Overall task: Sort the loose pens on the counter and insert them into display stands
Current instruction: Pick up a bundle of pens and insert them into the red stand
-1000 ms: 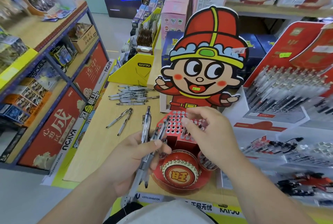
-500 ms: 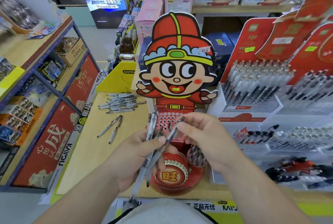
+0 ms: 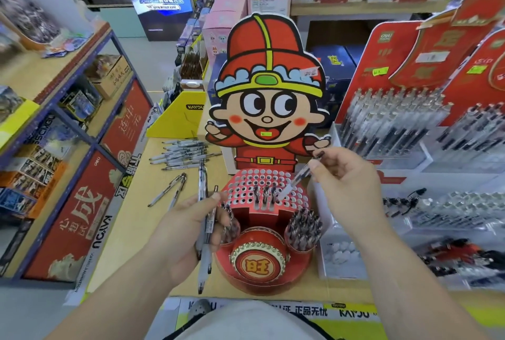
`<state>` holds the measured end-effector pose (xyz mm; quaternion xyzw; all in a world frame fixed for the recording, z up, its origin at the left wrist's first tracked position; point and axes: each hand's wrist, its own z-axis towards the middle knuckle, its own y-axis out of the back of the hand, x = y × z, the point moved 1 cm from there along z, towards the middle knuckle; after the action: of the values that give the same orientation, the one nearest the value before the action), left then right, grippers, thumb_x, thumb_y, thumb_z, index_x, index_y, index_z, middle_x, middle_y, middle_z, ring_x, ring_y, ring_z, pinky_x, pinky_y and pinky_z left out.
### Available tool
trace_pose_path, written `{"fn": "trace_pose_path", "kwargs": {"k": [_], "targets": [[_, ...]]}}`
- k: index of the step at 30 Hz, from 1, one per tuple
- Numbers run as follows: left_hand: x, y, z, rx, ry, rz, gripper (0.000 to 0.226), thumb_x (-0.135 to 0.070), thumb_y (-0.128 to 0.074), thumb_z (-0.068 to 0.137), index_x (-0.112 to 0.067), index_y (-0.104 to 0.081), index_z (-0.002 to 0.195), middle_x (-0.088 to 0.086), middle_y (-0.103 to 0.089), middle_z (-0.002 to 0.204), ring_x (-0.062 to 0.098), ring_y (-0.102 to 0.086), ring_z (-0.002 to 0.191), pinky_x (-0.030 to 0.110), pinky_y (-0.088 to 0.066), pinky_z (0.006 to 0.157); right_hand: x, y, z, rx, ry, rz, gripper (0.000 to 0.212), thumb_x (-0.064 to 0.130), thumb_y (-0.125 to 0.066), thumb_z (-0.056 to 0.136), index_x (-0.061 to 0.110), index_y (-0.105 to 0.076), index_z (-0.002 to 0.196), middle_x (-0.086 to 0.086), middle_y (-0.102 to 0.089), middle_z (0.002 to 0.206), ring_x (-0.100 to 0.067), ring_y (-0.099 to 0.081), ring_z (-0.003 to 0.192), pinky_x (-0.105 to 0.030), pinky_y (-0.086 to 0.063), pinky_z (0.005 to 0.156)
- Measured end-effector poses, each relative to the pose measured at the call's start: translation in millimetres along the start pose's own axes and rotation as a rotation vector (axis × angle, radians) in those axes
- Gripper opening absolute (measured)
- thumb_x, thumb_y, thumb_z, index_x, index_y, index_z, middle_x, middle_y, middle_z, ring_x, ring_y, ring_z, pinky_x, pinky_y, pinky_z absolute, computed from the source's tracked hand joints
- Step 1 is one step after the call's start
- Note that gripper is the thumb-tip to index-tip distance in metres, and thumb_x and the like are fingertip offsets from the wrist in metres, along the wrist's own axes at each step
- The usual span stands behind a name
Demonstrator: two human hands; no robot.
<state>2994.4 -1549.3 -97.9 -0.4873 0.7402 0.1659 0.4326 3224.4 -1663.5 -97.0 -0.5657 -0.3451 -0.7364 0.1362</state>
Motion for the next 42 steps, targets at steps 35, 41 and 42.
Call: {"fn": "trace_pose_path", "kwargs": {"k": [35,41,42], "targets": [[8.1,5.5,8.3,0.001,-0.017,-0.050,0.011,-0.016,-0.054,0.102,-0.007,-0.057,0.107,0.021,-0.066,0.087,0.022,-0.047,0.051,0.033,-0.040,0.051,-31.9,-38.4,-2.8,0.242,0.105,-0.266,0.012,0.016,-0.075,0.088,0.021,-0.073,0.099,0.018,-0.067,0.086,0.006,-0.062,0.085,-0.007,-0.048,0.073],[8.4,5.4,7.3,0.016,-0.016,-0.058,0.009,-0.015,-0.054,0.102,-0.008,-0.058,0.104,0.021,-0.066,0.087,0.021,-0.047,0.051,0.033,-0.041,0.050,-34.2,-40.0,-3.0,0.238,0.109,-0.289,0.013,0.017,-0.074,0.089,0.020,-0.073,0.101,0.015,-0.068,0.088,0.007,-0.062,0.084,-0.005,-0.048,0.073],[8.6,5.5,7.0,0.017,-0.015,-0.059,0.009,-0.015,-0.054,0.102,-0.008,-0.058,0.104,0.020,-0.066,0.087,0.021,-0.047,0.051,0.033,-0.041,0.050,-34.8,-39.7,-2.4,0.239,0.105,-0.286,0.012,0.016,-0.074,0.089,0.019,-0.073,0.101,0.015,-0.068,0.088,0.007,-0.062,0.084,-0.006,-0.048,0.073]]}}
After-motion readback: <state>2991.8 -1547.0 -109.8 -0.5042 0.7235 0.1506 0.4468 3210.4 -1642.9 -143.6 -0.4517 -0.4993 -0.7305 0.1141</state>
